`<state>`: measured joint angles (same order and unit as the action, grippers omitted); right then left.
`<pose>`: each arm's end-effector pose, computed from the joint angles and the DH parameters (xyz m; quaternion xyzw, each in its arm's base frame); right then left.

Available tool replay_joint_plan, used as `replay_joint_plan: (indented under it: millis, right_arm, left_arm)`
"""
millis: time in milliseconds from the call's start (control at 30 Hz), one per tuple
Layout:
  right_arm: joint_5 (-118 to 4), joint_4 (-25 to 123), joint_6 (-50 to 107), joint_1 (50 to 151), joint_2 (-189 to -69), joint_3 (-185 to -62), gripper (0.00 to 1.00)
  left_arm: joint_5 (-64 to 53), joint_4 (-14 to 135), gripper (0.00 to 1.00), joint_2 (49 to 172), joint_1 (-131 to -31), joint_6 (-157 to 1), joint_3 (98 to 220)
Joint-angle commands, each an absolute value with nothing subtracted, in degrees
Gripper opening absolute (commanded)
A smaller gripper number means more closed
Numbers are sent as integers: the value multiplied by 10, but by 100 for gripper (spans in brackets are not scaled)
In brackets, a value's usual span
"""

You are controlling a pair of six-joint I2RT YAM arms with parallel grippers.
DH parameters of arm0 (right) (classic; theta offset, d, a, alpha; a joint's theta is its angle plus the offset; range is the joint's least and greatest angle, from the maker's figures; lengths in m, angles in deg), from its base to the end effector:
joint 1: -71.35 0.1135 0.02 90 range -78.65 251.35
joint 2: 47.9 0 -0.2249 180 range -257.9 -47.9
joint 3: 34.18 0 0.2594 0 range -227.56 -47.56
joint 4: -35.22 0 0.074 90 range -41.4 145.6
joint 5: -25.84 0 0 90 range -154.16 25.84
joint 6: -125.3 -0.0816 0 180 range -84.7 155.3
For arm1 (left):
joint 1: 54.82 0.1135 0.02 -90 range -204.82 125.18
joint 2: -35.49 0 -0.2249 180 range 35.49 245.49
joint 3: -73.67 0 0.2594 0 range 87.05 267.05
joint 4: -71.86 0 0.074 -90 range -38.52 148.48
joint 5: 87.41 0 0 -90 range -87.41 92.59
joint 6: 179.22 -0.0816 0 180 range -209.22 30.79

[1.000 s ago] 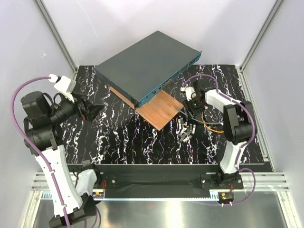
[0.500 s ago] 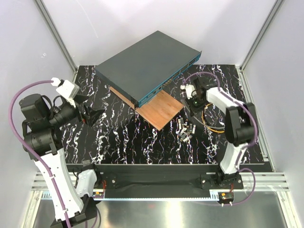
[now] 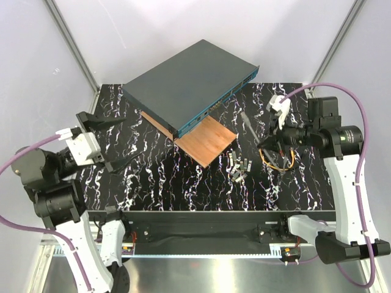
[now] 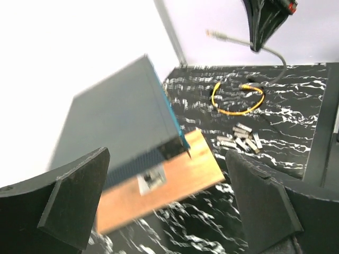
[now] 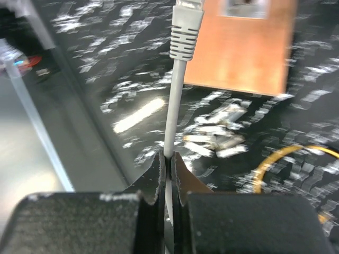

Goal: Insert the plug into the switch port

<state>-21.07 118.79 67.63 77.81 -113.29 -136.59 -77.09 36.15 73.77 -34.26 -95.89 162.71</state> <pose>0.2176 0.0807 0.3772 -0.4152 0.7699 0.2554 0.4119 0.1154 -0.0425 0.4767 0.4482 0.5252 -0.2354 0.6840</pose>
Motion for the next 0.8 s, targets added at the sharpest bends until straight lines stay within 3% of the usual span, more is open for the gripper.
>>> replay_joint_plan:
  millis: [0,133,200,267,333,467,500,667,767]
  right_arm:
    - [-110,1312,727,779,-1145,-1353,2]
    - [-89,1337,752,779,-1118,-1321,0]
    - [-73,1347,762,779,-1115,-1316,0]
    - [-58,1350,766,779,-1115,-1308,0]
    - [-47,1334,757,779,-1114,-1309,0]
    - [17,1302,727,775,-1107,-1315,0]
    - [27,1330,741,775,-1122,-1323,0]
    - [61,1426,806,777,-1178,-1343,0]
    - [72,1426,820,783,-1168,-1309,0]
  left_arm:
    - [-825,545,99,791,-350,-872,1651]
    - [-764,492,99,893,-401,-862,1772]
    - [-668,312,99,975,-449,-938,1907]
    - [-575,84,98,1040,-572,-1129,2013]
    - [-491,25,95,1113,-659,-1195,2082]
    - [-496,172,95,1111,-736,-1157,1983]
    - [-462,191,95,1092,-794,-1181,1954]
    - [-342,143,93,1083,-958,-1465,1868]
    - [-297,172,82,1072,-1018,-1527,1817]
